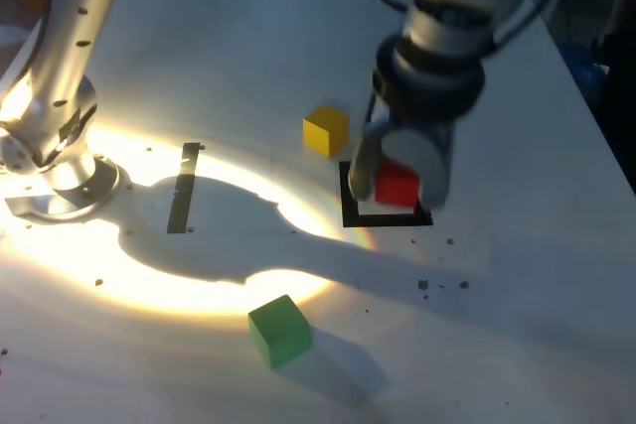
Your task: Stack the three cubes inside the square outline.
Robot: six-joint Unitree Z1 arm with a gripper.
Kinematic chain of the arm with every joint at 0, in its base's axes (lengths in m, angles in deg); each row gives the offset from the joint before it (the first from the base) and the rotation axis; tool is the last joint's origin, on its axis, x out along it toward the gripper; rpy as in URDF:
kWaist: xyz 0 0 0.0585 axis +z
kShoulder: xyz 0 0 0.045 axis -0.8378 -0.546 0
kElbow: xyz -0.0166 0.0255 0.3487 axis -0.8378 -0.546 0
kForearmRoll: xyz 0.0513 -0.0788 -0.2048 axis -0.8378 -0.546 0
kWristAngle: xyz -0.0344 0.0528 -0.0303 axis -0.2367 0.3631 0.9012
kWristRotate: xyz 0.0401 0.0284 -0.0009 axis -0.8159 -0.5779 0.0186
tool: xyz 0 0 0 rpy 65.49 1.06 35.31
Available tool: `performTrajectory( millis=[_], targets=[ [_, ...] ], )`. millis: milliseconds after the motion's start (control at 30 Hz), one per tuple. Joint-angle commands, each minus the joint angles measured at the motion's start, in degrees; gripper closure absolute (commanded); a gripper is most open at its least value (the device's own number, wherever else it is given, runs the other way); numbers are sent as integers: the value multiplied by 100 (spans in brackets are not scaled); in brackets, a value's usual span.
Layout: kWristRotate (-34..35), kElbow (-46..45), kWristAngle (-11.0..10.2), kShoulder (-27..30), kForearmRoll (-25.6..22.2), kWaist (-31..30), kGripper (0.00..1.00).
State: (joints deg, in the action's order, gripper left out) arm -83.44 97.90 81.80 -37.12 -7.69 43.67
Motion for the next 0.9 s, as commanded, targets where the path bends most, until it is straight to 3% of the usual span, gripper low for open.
performTrajectory(
  millis=[0,167,367,500,867],
  targets=[
    [-17,-133,-13,109,21,220,70],
    [-77,-509,31,187,291,607,70],
    [-41,-1287,270,348,1062,656,70],
    [-18,-1663,316,455,1414,662,70],
    [-94,-1586,292,416,1509,675,70]
  ],
)
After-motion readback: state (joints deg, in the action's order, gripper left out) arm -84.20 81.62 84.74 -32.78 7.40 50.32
